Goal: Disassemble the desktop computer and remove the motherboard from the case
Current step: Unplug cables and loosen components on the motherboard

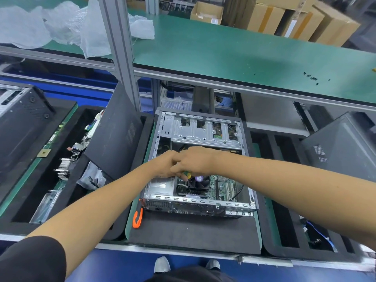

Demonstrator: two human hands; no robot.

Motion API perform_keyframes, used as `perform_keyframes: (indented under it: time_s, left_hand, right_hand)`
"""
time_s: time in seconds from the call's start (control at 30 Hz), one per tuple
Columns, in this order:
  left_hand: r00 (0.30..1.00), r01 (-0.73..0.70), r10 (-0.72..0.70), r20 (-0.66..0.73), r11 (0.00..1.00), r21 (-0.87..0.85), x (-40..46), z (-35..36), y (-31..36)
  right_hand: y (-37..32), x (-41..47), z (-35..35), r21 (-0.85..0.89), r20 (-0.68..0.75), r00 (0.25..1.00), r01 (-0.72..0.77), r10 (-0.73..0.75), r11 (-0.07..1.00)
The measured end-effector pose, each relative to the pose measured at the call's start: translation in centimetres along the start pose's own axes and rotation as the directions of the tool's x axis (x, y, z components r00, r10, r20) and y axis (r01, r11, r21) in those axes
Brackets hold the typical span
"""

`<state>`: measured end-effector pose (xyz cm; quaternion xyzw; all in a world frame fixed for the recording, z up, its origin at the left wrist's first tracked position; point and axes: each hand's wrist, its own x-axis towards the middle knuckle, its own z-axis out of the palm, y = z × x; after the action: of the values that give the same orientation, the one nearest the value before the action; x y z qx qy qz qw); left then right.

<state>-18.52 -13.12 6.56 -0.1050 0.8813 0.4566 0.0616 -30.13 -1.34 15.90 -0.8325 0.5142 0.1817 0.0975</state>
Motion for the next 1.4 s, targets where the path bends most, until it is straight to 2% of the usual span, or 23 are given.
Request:
perform_keyframes:
  time_s: [0.1, 0.23, 0.37, 0.47, 0.57, 0.7, 0.77, 0.87, 0.93, 1.03, 1.17, 1.3, 1.4]
  left_hand:
    - [0.996, 0.061, -0.06, -0.065, 0.998, 0.005, 0.0, 0.5, 0.3]
    - [0.988, 0.029, -0.018, -0.155, 0.997, 0.068, 0.1, 0.9, 0.6]
    - [0.979, 0.155, -0.127, -0.158, 0.971, 0.18, 0.3, 1.1, 0.6]
    - [0.985, 0.09, -0.074, -0.157, 0.991, 0.098, 0.0, 1.1, 0.9]
    - [0.995, -0.003, 0.002, -0.098, 1.0, -0.01, -0.3, 0.5, 0.9]
    - [0.993, 0.108, -0.109, -0.039, 0.994, -0.031, 0.1, 0.1, 0.8]
    - [0.994, 0.102, -0.103, -0.042, 0.994, -0.024, 0.1, 0.3, 0.7]
    - [0.995, 0.074, -0.074, -0.065, 0.997, -0.001, 0.0, 0.5, 0.6]
    - [0.992, 0.108, -0.105, -0.075, 0.994, 0.035, 0.2, 0.6, 0.6]
    - [0.986, 0.106, -0.094, -0.136, 0.991, 0.082, 0.3, 1.0, 0.6]
    - [0.975, 0.135, -0.111, -0.194, 0.984, 0.113, 0.4, 1.4, 0.1]
    - [0.98, 0.054, -0.036, -0.198, 0.994, 0.09, 0.3, 1.4, 0.1]
    - [0.994, -0.001, 0.008, -0.112, 0.998, 0.066, 0.2, 0.9, 0.4]
  right_hand:
    - [0.4, 0.1, 0.5, -0.004, -0.021, 0.999, -0.048, 0.048, 0.999]
    - [0.2, 0.5, 1.3, 0.246, -0.039, 0.964, -0.245, 0.262, 0.938]
    - [0.5, 0.8, 1.2, 0.299, 0.066, 0.911, -0.408, 0.408, 0.863]
    - [0.7, 1.0, 0.9, 0.311, 0.115, 0.924, -0.383, 0.365, 0.87]
    - [0.6, 0.8, 0.3, 0.251, 0.089, 0.966, -0.257, 0.242, 0.933]
    - [1.3, 0.0, 0.0, 0.132, 0.044, 0.998, -0.048, 0.043, 0.99]
    - [1.5, -0.1, 0.1, 0.047, 0.021, 1.0, 0.022, -0.023, 0.999]
    - [1.7, -0.3, 0.5, 0.034, -0.033, 0.996, 0.081, -0.08, 0.996]
    - [1.7, -0.3, 1.0, 0.074, -0.054, 0.999, 0.009, -0.005, 0.997]
    - [1.2, 0.2, 1.4, 0.247, -0.062, 0.975, -0.193, 0.214, 0.95]
    - [1.1, 0.4, 1.0, 0.227, 0.036, 0.926, -0.373, 0.375, 0.899]
    - [1.1, 0.7, 0.8, 0.286, 0.109, 0.937, -0.349, 0.331, 0.893]
    - [1.0, 0.9, 0.5, 0.287, 0.095, 0.973, -0.231, 0.212, 0.93]
